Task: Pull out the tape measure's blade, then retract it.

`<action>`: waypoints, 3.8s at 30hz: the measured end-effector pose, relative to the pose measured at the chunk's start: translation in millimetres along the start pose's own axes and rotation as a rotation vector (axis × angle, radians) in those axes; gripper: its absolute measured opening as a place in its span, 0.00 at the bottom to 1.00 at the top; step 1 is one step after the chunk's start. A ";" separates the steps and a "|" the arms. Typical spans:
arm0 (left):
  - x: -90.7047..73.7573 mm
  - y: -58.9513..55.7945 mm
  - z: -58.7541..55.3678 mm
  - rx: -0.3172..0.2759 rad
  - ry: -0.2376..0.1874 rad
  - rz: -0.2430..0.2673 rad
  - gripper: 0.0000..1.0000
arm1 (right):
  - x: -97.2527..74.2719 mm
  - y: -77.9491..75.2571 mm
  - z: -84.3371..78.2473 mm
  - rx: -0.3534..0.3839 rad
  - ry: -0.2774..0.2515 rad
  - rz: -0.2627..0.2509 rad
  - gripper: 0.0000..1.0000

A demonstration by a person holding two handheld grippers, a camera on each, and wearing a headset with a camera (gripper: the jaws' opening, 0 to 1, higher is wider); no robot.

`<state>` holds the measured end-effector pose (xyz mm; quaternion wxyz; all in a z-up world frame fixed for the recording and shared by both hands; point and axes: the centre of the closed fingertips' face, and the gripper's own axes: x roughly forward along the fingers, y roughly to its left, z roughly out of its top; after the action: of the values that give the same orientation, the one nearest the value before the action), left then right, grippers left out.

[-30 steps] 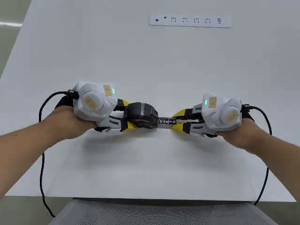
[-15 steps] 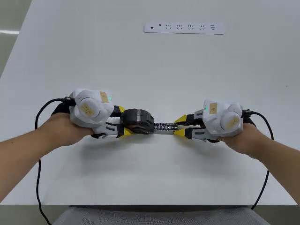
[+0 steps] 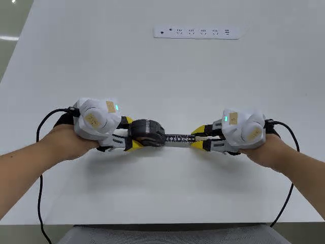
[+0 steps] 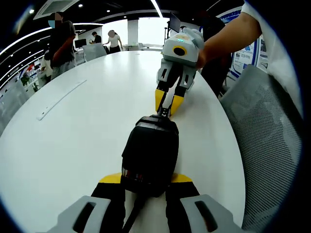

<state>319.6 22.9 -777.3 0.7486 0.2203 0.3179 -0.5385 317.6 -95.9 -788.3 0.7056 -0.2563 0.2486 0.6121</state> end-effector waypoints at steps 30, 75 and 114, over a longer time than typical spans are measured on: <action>-0.9 -0.2 -0.4 -0.002 0.002 0.005 0.28 | -25.6 -4.5 -16.8 -0.017 0.037 -0.007 0.09; 2.0 -1.3 1.3 -0.008 0.005 0.008 0.29 | -69.6 -10.8 -50.3 -0.020 0.113 -0.043 0.09; 3.0 -2.1 2.4 -0.002 0.008 0.007 0.29 | -102.2 -15.0 -80.2 -0.007 0.172 -0.066 0.09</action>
<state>318.8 18.6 -777.7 0.7492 0.2230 0.3208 -0.5348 316.6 -226.3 -779.2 0.7005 -0.3186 0.2976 0.5650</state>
